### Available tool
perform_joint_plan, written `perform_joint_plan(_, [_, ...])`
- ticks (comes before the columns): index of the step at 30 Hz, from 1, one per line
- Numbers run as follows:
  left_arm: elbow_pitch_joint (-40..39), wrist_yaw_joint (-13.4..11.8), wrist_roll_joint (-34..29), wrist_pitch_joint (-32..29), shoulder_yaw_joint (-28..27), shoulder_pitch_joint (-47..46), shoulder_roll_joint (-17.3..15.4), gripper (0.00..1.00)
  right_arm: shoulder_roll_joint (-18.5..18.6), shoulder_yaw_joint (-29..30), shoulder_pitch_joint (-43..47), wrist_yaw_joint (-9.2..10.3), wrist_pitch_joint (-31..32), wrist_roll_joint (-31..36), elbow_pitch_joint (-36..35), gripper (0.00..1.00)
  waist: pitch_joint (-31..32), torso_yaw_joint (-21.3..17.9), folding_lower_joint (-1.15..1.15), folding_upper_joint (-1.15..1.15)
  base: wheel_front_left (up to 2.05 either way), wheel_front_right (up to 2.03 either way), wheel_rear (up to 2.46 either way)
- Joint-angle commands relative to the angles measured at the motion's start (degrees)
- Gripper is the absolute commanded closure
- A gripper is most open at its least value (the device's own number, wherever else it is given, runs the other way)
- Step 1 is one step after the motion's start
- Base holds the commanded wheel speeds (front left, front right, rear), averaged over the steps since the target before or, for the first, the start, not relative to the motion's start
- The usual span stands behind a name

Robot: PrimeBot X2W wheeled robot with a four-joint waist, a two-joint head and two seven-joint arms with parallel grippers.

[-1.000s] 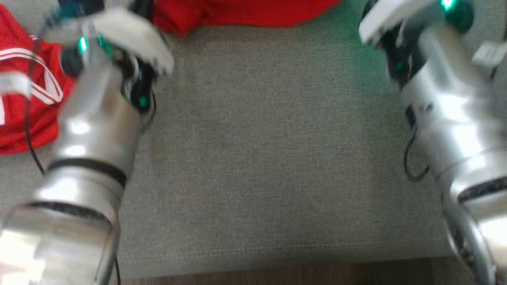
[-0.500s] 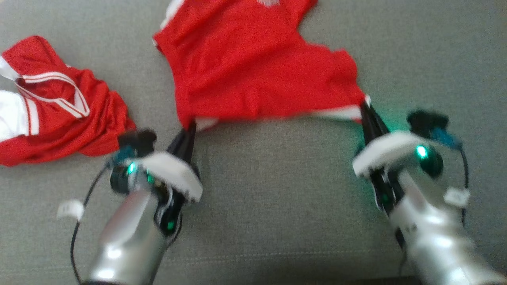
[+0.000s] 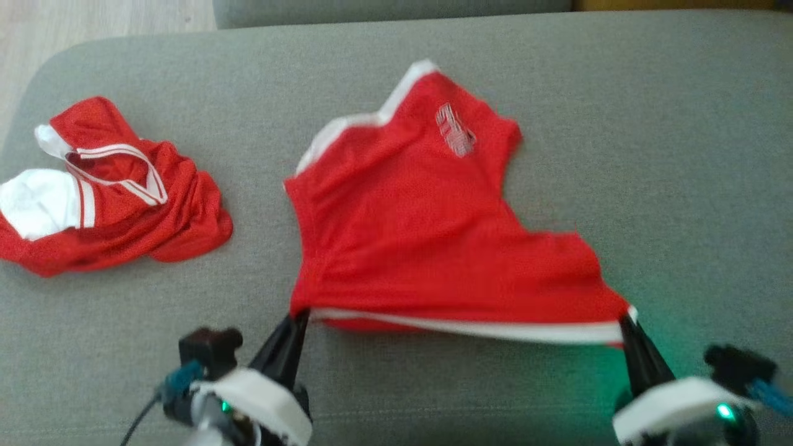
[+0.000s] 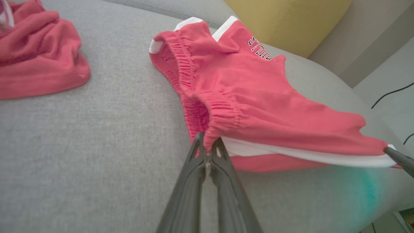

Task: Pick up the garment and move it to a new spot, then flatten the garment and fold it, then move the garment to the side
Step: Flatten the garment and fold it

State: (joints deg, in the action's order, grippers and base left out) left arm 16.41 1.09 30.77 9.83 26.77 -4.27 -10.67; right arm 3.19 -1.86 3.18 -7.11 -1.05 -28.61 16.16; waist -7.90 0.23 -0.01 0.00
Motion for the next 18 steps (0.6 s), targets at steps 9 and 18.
perform_joint_plan(9, [-19.2, -7.2, 0.1, -6.0, -2.6, 9.6, -4.1, 1.0, -0.3, 5.7, 14.0, -0.37, 10.7, 0.8, -23.7, 1.0, 2.1, 0.1, 0.01, 0.0, 0.0, 0.0, 0.0])
perform_joint_plan(18, [-21.8, -6.8, 1.3, -8.5, -2.6, 6.6, -4.4, 1.0, -0.3, 7.2, 6.9, -0.37, 13.6, 4.7, -25.1, 1.0, 1.3, 0.9, 0.01, 0.0, 0.0, 0.0, 0.0])
